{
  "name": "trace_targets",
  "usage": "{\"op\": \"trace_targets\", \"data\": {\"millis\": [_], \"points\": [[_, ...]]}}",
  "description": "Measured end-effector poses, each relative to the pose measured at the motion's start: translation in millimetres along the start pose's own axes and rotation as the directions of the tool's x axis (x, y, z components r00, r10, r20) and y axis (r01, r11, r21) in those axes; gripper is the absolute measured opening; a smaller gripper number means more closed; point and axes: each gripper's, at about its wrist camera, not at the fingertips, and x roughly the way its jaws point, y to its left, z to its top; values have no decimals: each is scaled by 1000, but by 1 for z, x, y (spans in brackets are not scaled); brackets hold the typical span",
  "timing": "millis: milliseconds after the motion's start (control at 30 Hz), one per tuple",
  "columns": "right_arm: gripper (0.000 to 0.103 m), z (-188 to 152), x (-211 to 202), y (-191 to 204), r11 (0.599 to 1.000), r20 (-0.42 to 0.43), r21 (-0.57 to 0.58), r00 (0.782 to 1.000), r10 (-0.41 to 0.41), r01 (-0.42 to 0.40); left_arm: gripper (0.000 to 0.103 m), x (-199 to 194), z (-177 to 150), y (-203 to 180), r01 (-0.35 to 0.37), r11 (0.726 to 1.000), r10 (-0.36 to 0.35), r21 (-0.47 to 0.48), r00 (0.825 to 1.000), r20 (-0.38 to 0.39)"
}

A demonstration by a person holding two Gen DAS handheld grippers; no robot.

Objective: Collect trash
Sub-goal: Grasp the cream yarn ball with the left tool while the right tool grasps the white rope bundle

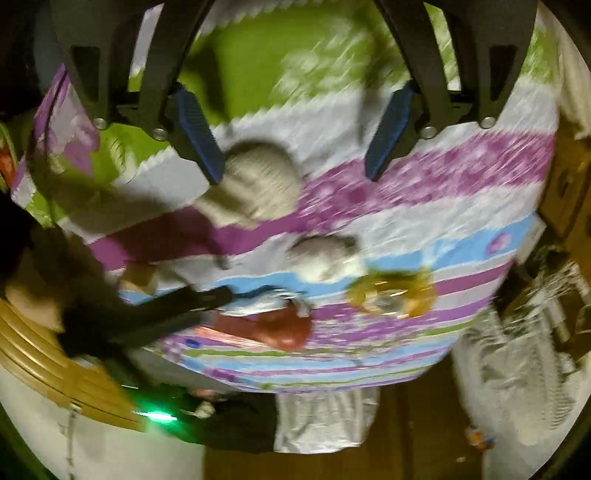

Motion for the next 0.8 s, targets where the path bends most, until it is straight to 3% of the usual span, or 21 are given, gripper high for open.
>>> {"op": "trace_targets", "data": {"millis": [67, 100, 167, 233, 267, 333, 367, 533, 633, 800], "points": [[73, 14, 16, -2, 997, -23, -70, 999, -31, 30, 80, 13, 6, -5, -8, 1000, 8, 19, 1000, -3], [65, 20, 25, -4, 995, -41, -101, 999, -20, 16, 80, 18, 8, -7, 8, 999, -8, 34, 1000, 0], [62, 25, 38, -5, 992, -68, -126, 997, -32, 24, 80, 31, 12, -12, 48, 997, -47, 57, 999, -23], [47, 27, 43, -4, 982, -43, -177, 996, -76, 67, 80, 41, 15, -13, 73, 996, -70, 42, 996, -60], [26, 29, 42, -7, 982, -38, -172, 995, -90, 83, 79, 44, 16, -13, 87, 996, -85, 28, 994, -69], [15, 30, 36, -19, 993, -27, -101, 998, -63, 60, 46, 44, 17, -13, 128, 992, -127, 16, 990, -64], [9, 27, 31, -24, 996, -17, -71, 998, -52, 51, 46, 43, 18, -14, 137, 990, -136, 17, 989, -54], [6, 4, 11, -15, 996, -5, -66, 998, -56, 56, 40, 20, 6, -20, 93, 995, -93, 44, 996, -9], [4, 0, -4, -9, 996, 18, -80, 999, -28, 30, 40, -9, -9, -8, 78, 997, -78, 12, 997, 21], [3, -21, -48, 12, 995, 46, 19, 994, 99, -100, 40, -45, -34, 40, -9, 995, 12, -98, 1000, 28]]}}
